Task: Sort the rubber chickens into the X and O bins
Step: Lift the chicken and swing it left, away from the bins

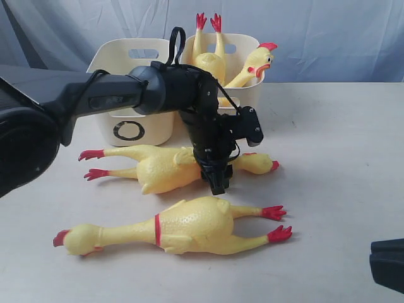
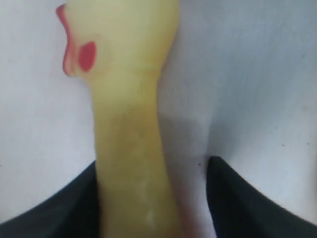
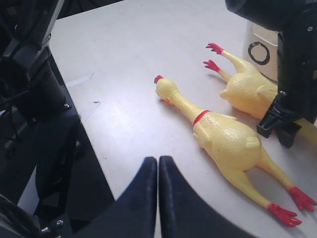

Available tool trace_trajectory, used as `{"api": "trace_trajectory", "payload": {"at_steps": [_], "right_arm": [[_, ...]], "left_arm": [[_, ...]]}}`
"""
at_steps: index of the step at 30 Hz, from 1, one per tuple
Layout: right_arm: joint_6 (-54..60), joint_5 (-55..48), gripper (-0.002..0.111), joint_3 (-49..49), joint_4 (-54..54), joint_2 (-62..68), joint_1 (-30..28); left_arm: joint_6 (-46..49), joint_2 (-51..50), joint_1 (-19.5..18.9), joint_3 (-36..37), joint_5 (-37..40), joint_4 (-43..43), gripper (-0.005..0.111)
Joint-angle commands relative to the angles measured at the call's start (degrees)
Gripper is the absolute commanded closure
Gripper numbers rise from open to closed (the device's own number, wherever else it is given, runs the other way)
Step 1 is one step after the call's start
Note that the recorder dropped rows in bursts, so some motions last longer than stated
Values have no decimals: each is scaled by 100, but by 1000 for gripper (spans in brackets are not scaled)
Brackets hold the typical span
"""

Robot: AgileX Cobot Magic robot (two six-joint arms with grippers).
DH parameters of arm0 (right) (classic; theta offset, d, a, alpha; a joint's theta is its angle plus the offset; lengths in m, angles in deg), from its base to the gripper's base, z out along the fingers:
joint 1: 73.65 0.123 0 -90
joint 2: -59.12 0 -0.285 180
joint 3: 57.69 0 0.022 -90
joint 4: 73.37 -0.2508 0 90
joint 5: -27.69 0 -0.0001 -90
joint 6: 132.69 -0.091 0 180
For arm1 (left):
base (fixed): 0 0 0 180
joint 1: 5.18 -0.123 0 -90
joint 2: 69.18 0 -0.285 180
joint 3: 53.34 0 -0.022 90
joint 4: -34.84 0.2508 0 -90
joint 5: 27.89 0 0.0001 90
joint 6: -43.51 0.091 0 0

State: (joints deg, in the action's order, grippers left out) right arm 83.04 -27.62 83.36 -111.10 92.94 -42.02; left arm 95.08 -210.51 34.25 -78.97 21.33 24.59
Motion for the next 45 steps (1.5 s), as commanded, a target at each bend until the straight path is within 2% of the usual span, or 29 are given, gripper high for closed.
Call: {"api": "trace_trajectory", "payload": {"at_steps": [1,4,11,23,31,37,45], "right_arm": [[-1,7,107,-23,-27,-39,-26],[-1,7,107,-23,-27,-39,-26],[-1,7,107,-23,-27,-39,-26],[-1,7,107,-23,-27,-39,-26],[-1,7,107,-23,-27,-39,-26],[-1,7,107,-23,-27,-39,-26],[-1,7,107,-23,-27,-39,-26]], "left_arm": [[-12,-4,23,-40,6,223,69],[-12,-4,23,-40,17,262,83],[-41,47,23,-61,393,376,106],[-846,846,23,-61,1404,505,107],[-1702,1597,23,-27,1566,652,107],[-1992,2278,23,90,2059,635,107],[-2115,3343,23,90,2074,647,107]]}}
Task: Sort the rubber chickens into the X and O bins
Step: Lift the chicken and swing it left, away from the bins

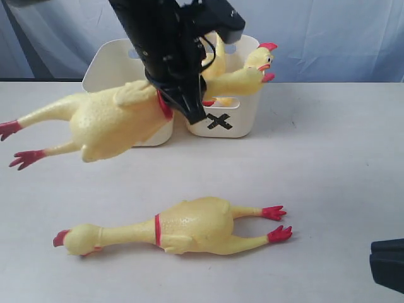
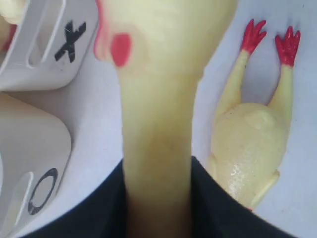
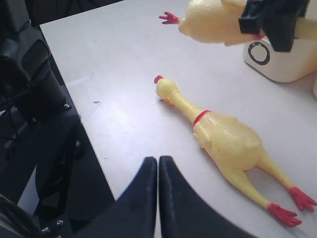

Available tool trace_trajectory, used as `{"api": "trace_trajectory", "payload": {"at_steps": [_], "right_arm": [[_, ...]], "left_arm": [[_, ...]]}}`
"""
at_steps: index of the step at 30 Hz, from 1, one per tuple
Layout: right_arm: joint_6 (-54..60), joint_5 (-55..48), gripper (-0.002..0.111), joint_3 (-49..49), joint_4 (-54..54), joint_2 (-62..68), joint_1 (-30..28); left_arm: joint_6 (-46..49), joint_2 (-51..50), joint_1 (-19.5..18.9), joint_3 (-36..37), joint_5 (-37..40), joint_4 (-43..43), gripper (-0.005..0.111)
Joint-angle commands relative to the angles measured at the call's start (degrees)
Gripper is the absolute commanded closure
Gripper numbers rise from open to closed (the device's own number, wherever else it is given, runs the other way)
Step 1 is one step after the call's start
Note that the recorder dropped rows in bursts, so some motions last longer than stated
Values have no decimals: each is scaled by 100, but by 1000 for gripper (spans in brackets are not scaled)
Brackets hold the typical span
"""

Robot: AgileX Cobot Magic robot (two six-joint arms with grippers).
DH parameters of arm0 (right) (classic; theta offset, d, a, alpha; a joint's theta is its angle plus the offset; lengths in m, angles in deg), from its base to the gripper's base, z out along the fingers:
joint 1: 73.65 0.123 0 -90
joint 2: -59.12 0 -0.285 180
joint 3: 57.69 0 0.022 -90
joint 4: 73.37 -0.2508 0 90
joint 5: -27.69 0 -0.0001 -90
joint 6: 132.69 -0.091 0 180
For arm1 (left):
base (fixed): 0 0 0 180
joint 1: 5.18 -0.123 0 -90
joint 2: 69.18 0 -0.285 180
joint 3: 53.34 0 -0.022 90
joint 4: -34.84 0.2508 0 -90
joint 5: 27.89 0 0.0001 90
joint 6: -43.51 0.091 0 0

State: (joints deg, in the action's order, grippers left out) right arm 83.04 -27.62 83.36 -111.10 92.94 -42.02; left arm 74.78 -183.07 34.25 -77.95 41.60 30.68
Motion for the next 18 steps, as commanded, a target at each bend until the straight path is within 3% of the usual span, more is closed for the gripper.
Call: {"api": "trace_trajectory", "payload": {"at_steps": [1,10,18], "right_arm": [[-1,7,107,-23,-27,-39,-26],[-1,7,107,-23,-27,-39,-26],[-1,7,107,-23,-27,-39,-26]], "left_arm": [[-85,718,23,-11,47,38,107],[-85,1873,11,-11,39,201,107],[-697,2573,11,-11,-1101,335,107]]}}
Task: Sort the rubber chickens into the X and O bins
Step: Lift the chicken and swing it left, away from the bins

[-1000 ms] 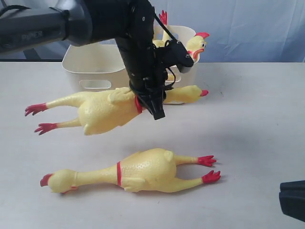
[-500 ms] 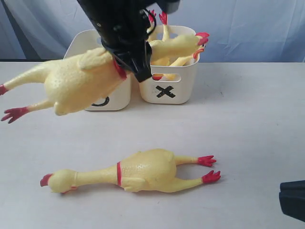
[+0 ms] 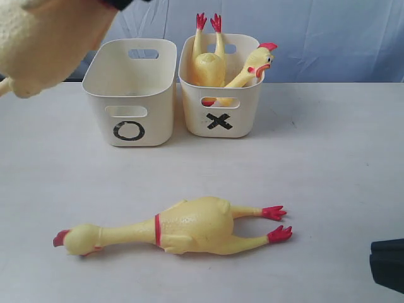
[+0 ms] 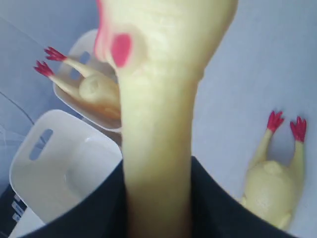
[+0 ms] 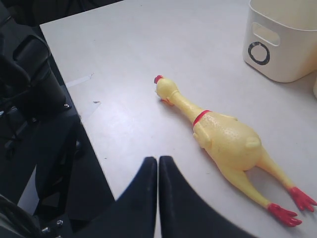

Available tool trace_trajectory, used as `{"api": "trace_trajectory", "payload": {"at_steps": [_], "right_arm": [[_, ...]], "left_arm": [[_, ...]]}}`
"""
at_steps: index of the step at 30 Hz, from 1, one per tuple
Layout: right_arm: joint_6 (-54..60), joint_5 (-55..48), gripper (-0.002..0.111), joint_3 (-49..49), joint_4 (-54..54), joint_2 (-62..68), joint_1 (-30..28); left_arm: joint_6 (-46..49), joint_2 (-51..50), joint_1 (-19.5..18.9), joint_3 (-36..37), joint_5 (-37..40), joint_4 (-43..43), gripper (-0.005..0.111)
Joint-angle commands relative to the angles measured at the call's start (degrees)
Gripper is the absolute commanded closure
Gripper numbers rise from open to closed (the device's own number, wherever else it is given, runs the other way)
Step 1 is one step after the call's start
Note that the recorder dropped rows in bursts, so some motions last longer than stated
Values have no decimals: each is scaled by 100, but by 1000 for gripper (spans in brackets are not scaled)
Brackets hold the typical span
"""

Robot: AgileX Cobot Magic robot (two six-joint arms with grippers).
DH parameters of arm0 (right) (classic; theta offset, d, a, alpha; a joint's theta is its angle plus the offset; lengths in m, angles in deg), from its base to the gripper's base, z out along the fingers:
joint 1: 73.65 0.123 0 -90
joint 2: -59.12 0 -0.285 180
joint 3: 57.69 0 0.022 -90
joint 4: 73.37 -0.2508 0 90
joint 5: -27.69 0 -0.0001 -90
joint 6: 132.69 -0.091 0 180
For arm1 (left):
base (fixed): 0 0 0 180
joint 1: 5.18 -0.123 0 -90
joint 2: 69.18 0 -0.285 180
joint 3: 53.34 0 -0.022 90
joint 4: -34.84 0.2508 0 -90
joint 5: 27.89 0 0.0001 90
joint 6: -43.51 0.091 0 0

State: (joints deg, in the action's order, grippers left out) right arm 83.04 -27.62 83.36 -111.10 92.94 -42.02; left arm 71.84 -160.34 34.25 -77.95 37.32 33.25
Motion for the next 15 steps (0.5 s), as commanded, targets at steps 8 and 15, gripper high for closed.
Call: {"api": "trace_trajectory", "payload": {"at_steps": [8,15], "right_arm": [[-1,7,107,-23,-27,-39,-26],[-1,7,107,-23,-27,-39,-26]], "left_arm": [[-1026,763,11,-11,-1425,318,107],[-1583,938,11,-11,-1733,1267,107]]}}
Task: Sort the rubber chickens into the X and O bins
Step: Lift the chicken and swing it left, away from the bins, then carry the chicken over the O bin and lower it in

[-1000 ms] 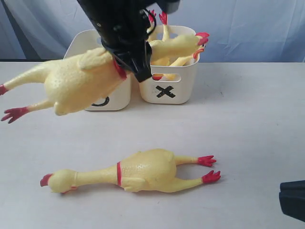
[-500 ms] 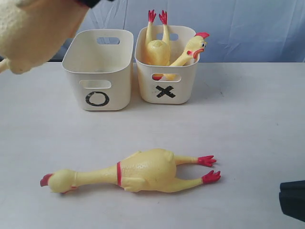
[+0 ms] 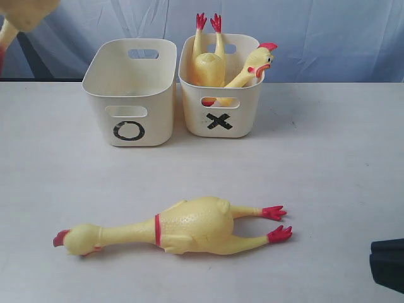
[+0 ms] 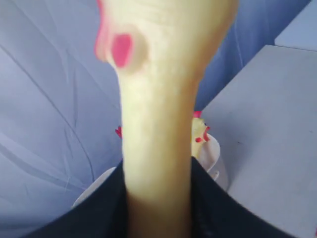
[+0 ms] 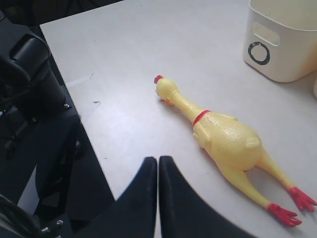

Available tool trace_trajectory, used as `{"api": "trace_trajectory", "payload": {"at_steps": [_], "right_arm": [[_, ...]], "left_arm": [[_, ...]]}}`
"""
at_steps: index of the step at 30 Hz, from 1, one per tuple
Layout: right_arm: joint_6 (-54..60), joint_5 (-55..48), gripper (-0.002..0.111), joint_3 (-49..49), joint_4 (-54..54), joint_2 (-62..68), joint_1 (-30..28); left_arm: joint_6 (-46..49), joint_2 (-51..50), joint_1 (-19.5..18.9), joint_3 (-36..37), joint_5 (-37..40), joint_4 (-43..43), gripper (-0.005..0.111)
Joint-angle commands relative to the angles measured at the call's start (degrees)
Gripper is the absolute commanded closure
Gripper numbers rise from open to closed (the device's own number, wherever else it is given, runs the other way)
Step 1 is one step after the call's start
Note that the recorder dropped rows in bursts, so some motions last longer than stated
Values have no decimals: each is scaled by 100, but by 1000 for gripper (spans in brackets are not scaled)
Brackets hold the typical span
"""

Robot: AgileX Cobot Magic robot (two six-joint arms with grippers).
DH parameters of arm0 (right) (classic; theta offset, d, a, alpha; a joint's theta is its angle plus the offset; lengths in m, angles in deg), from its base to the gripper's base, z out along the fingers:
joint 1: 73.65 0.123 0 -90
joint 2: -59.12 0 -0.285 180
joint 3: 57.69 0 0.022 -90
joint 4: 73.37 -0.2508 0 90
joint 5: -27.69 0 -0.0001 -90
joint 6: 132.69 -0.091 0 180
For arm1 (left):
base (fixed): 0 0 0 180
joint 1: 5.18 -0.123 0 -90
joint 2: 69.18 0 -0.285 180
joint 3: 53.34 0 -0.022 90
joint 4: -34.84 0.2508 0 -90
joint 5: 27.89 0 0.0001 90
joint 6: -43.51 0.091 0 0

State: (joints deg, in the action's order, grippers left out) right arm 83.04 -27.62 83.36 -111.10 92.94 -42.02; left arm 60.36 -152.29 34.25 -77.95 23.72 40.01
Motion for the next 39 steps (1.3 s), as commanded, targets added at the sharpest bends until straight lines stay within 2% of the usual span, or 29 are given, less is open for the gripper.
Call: {"api": "trace_trajectory", "payload": {"at_steps": [1,5,9,15,18,21,25,29,34,39], "right_arm": [[-1,7,107,-23,-27,-39,-26],[-1,7,107,-23,-27,-39,-26],[-1,7,107,-23,-27,-39,-26],[-1,7,107,-23,-27,-39,-26],[-1,7,107,-23,-27,-39,-26],[-1,7,107,-23,-27,-39,-26],[-1,7,107,-23,-27,-39,-26],[-1,7,107,-23,-27,-39,-26],[-1,7,107,-23,-27,-39,-26],[-1,7,107,-23,-27,-39,-26]], "left_arm": [[-539,155,11,-11,-435,764,107],[-832,256,11,-11,-739,1377,107],[-1548,287,11,-11,-1081,2242,107],[-3287,275,11,-11,-1828,3889,107],[-4109,251,-270,-11,-2418,4392,107],[-4612,206,-854,-22,-2960,4219,107],[-4659,38,-1849,-22,-3803,3050,107],[-4647,-247,-2600,-22,-4622,1996,107],[-4647,-701,-3088,-22,-5162,1489,107],[-4658,-1226,-3188,-22,-5447,1414,107]]}}
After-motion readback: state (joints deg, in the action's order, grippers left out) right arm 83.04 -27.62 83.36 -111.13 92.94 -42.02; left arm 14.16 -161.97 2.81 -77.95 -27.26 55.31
